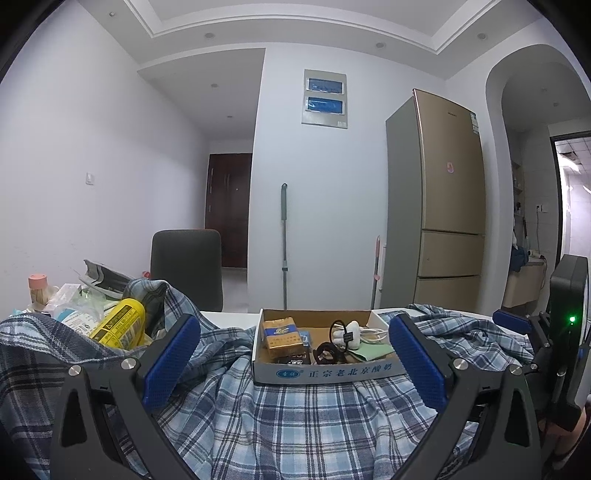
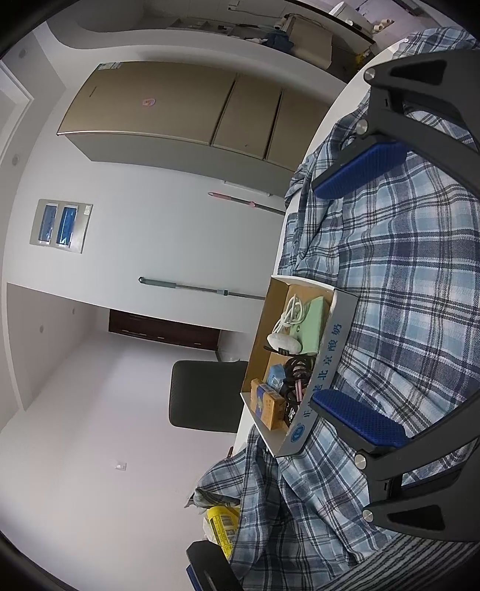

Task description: Organize soft objects

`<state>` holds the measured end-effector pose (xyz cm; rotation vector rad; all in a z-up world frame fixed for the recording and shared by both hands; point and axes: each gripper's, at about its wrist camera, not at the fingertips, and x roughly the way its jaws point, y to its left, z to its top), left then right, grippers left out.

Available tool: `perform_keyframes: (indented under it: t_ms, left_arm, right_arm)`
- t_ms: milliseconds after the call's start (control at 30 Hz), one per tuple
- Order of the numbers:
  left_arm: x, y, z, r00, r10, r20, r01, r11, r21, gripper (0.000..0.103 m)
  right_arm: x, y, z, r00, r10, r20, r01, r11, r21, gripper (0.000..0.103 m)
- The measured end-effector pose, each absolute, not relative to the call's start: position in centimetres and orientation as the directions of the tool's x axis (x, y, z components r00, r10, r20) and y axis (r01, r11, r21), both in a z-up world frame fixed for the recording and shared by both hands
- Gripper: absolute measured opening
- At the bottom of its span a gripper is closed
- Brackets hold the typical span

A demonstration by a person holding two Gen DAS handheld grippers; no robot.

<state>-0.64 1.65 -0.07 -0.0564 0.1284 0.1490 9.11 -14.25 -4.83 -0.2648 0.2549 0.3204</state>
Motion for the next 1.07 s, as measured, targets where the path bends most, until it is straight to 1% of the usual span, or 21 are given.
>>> perform_keyframes:
  t_ms: [233,433,733,1067]
  left_arm:
    - [-0.4,1.5,-0.2,0.98,0.141,-0.138,-0.148,0.988,-0.039,0.103]
    - [-0.4,0.5,-0.3,0.981,0.141,-0.133,-0.141,0.99,0.008,0.103]
    - [-0.2,1.0,-0.3,0.978,0.14,-0.153,-0.145,0.989,-0.023,0.103]
    - [-0.1,1.0,-0.3,0.978,0.14,-0.153,-0.145,0.989,-0.025,0.103]
  right_arm:
    - [9.2,-14.4,-4.9,0.919,0.268,-0.289,-0.333,0.921,-0.204,0.103]
    - [9.5,-14.5,-4.8,0.915,0.271,-0.3,-0.336,0.923,-0.188,0.103]
    - [10.3,-15.5,-4.8,0.909,0.258,-0.328,-0.312,0.942,-0.122,0.103]
    - [10.0,-15.2,-4.8,0.912,0.251,-0.324,-0.307,0.943,-0.133,0.103]
